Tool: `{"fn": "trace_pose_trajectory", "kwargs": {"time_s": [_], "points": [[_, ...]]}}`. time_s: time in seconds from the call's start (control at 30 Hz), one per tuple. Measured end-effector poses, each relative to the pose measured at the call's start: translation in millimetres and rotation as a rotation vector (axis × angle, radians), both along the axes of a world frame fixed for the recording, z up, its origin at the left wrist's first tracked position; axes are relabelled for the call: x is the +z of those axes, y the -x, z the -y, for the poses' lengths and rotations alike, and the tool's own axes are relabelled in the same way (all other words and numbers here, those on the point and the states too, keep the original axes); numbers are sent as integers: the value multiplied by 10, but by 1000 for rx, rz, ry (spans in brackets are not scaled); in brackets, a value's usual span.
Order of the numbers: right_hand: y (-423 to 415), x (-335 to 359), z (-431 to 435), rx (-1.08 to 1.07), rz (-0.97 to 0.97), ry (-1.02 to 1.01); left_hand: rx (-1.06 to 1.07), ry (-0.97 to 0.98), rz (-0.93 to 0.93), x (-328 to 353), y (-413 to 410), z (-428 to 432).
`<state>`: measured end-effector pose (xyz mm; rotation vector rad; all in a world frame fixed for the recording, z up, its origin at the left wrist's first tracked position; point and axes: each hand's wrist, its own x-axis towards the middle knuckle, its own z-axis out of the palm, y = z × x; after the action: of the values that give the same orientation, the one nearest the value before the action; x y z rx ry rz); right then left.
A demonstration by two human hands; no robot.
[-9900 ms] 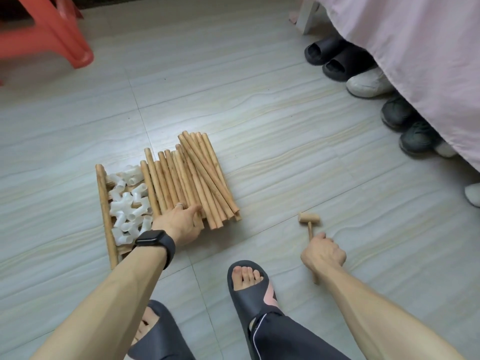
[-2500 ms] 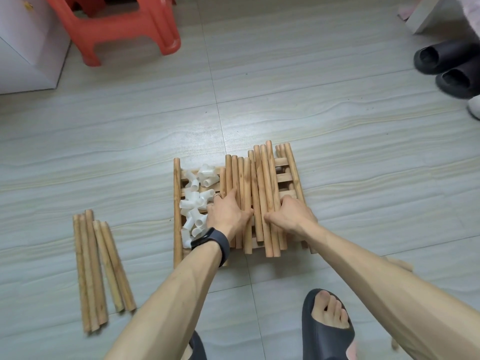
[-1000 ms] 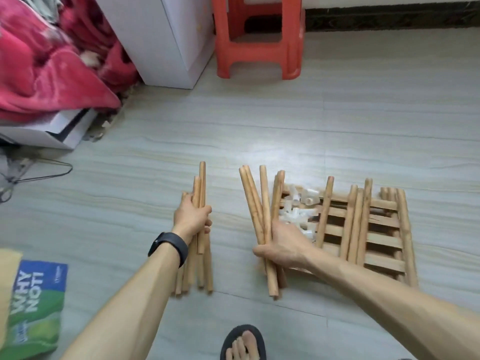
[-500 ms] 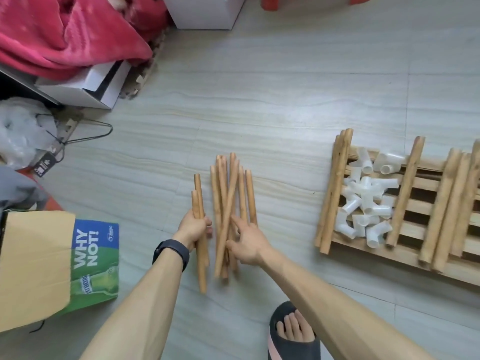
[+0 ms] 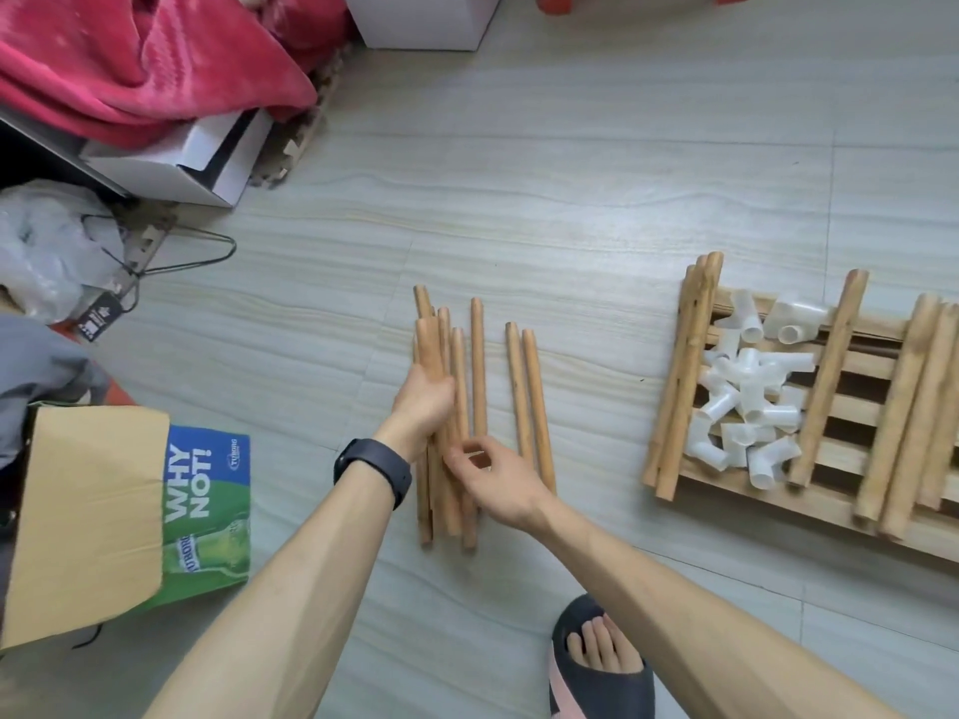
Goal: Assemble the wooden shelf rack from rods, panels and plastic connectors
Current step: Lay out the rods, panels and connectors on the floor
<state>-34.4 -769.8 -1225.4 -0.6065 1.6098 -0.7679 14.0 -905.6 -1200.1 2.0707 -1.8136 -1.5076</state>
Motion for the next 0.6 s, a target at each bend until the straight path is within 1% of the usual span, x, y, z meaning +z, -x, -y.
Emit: {"fn": "trace_pose_trajectory", "kwargs": {"time_s": [0.07,0.1,0.13,0.17,0.2,0.23,0.27,0.3,0.33,0.37,0.43,0.47,0.6], "points": [[1,42,23,-60,80,12,69,-114,-195,21,124,-65],[6,58,18,-94,118,18,44,-123,-221,17,182,-94],[26,68,2,-122,115,22,-6,-92,-220,7,223,-126],[65,58,-21,-152,51,22,-48,-16,-190,-13,243,-160],[122,33,-58,-186,-64,9,-83,94,-128,-48,235,-177],[196,-8,-107,-227,-185,-16,-117,210,-21,-109,187,-182],[278,-49,-170,-274,-275,-45,-174,286,130,-169,113,-192],[354,-91,-240,-321,-328,-67,-248,297,293,-231,22,-215],[413,-132,-318,-358,-358,-77,-305,250,408,-290,-76,-246],[452,-171,-392,-380,-383,-77,-328,175,463,-352,-168,-278],[489,-237,-496,-372,-426,-88,-303,76,448,-460,-275,-309],[493,-277,-528,-339,-438,-114,-292,72,427,-496,-298,-322],[452,-382,-502,-140,-485,-232,-300,161,366,-555,-258,-337]]}}
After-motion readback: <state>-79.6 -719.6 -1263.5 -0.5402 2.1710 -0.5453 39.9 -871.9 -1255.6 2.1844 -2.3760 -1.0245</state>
